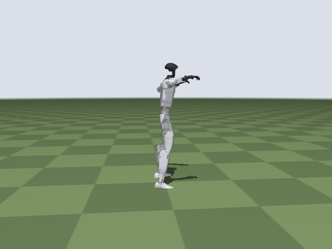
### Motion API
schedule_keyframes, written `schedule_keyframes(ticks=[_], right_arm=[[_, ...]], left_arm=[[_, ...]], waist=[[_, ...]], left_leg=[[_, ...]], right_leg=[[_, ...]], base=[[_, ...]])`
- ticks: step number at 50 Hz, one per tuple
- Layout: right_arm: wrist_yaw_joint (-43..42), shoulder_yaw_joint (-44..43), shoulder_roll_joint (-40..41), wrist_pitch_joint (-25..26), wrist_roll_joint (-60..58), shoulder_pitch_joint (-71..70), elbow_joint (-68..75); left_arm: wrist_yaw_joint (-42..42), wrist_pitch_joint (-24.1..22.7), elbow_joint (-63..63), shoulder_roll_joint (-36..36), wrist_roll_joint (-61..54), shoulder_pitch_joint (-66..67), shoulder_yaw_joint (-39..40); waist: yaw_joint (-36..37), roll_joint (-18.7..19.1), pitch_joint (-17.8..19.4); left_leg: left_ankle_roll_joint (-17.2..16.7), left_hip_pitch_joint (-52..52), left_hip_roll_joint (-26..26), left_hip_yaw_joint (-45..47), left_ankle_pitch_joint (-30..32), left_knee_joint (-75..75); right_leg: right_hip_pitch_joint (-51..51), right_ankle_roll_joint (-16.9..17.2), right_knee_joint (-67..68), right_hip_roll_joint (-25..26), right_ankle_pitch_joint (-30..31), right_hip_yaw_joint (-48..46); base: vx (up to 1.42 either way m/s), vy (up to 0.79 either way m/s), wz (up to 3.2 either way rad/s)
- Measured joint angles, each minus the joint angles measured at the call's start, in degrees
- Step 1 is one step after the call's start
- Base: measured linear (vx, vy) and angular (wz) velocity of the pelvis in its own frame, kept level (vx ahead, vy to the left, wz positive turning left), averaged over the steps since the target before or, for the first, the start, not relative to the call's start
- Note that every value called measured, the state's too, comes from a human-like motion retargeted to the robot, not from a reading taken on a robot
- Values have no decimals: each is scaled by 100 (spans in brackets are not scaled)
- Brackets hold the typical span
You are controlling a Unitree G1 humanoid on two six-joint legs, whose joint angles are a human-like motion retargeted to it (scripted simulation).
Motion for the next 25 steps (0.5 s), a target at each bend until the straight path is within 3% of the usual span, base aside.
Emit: schedule_keyframes(ticks=[25], right_arm=[[177,164,-733,-117,359,298,20]], left_arm=[[-335,-117,546,488,-299,140,-399]], waist=[[59,149,-75]], left_leg=[[-15,94,-57,118,-58,-24]], right_leg=[[1,0,13,-51,-2,125]], base=[[0,0,0]])
